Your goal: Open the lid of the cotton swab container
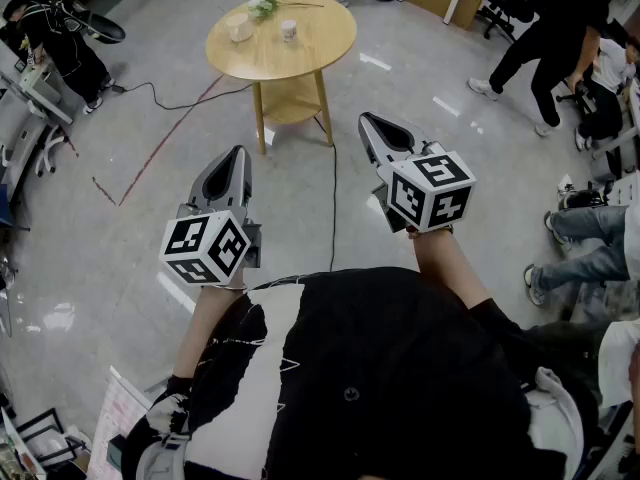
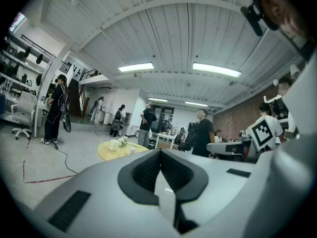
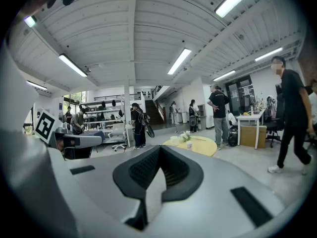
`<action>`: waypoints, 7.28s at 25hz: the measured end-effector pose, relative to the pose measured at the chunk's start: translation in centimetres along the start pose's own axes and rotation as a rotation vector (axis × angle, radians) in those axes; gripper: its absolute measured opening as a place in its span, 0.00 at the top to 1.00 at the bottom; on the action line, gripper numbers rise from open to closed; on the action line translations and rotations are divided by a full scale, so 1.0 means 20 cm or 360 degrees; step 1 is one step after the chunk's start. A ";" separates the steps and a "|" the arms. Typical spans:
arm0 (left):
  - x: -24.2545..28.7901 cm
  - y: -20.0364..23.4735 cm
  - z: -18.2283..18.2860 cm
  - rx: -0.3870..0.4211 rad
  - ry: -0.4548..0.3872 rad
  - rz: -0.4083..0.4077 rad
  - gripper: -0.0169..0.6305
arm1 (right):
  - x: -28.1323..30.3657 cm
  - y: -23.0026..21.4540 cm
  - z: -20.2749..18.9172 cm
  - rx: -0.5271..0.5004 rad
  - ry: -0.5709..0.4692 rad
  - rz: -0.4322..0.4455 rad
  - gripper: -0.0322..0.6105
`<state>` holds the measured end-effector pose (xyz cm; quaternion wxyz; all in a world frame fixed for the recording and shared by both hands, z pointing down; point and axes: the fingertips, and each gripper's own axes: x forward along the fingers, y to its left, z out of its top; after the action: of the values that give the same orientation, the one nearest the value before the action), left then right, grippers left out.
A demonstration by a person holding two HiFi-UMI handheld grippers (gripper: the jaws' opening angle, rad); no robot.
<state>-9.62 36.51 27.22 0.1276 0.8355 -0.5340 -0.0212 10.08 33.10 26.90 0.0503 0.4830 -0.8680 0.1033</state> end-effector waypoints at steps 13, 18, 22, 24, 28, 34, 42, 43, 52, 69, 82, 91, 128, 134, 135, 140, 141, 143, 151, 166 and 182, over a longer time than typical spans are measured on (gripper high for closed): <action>-0.05 0.14 -0.05 -0.0034 0.0034 -0.0112 0.96 | 0.09 0.15 -0.08 0.0115 -0.0008 -0.0036 0.94; -0.09 0.20 -0.15 -0.0078 0.0083 -0.0162 0.96 | 0.10 0.23 -0.23 0.0142 0.0037 -0.0071 0.94; -0.08 0.22 -0.22 -0.0101 0.0126 -0.0185 0.96 | 0.14 0.22 -0.31 0.0161 0.0112 -0.0092 0.94; -0.04 0.21 -0.24 -0.0103 0.0136 -0.0198 0.96 | 0.18 0.19 -0.32 0.0161 0.0121 -0.0091 0.94; 0.06 0.25 -0.25 -0.0111 0.0130 -0.0161 0.96 | 0.29 0.14 -0.31 0.0145 0.0129 -0.0055 0.94; 0.28 0.34 -0.20 -0.0172 0.0077 -0.0096 0.96 | 0.51 -0.01 -0.27 0.0119 0.0175 0.0011 0.94; 0.61 0.29 -0.15 -0.0176 0.0076 -0.0108 0.96 | 0.72 -0.23 -0.17 0.0095 0.0199 0.0114 0.94; 0.65 0.28 -0.14 -0.0176 0.0071 -0.0103 0.96 | 0.74 -0.26 -0.15 0.0093 0.0194 0.0124 0.94; 0.91 0.28 -0.10 -0.0170 0.0021 -0.0027 0.96 | 0.93 -0.49 -0.06 0.0066 0.0162 0.0217 0.94; 1.17 0.20 -0.11 -0.0178 -0.0006 0.0062 0.96 | 1.04 -0.76 -0.05 0.0105 0.0156 0.0311 0.94; 1.25 0.37 -0.28 -0.0265 0.0118 0.0086 0.96 | 1.20 -0.80 -0.26 0.0240 0.0280 0.0272 0.94; 1.52 0.52 -0.10 -0.0256 0.0073 -0.0017 0.96 | 1.40 -0.88 -0.11 0.0234 0.0233 0.0188 0.94; 2.70 1.32 -0.25 -0.0208 0.0519 -0.0397 0.96 | 2.22 -1.33 0.01 0.0425 0.0258 -0.0403 0.94; 2.80 1.33 -0.48 -0.0272 0.0729 -0.0462 0.78 | 2.19 -1.41 -0.05 0.0456 0.0334 -0.0500 0.94; 2.82 1.32 -0.51 -0.0272 0.0758 -0.0469 0.70 | 2.18 -1.43 -0.06 0.0460 0.0342 -0.0515 0.94; 2.87 1.32 -0.62 -0.0192 0.0877 -0.0496 0.61 | 2.15 -1.50 -0.07 0.0478 0.0361 -0.0579 0.94; 2.87 1.32 -0.64 -0.0181 0.0897 -0.0505 0.60 | 2.14 -1.51 -0.08 0.0485 0.0364 -0.0592 0.94; 2.88 1.32 -0.68 -0.0170 0.0926 -0.0522 0.59 | 2.13 -1.52 -0.10 0.0498 0.0371 -0.0613 0.94; 2.95 1.31 -0.77 -0.0082 0.0993 -0.0561 0.51 | 2.11 -1.53 -0.16 0.0543 0.0403 -0.0667 0.94; 3.13 1.27 -0.86 0.0237 0.0955 -0.0614 0.50 | 2.06 -1.55 -0.22 0.0557 0.0478 -0.0731 0.94; 3.16 1.31 -0.91 0.0321 0.0952 -0.0516 0.56 | 2.02 -1.59 -0.25 0.0579 0.0468 -0.0752 0.94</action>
<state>-2.75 -27.14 57.42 0.1903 0.8870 -0.3328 0.2574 15.74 -15.50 43.55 0.1105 0.6521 -0.6827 0.3107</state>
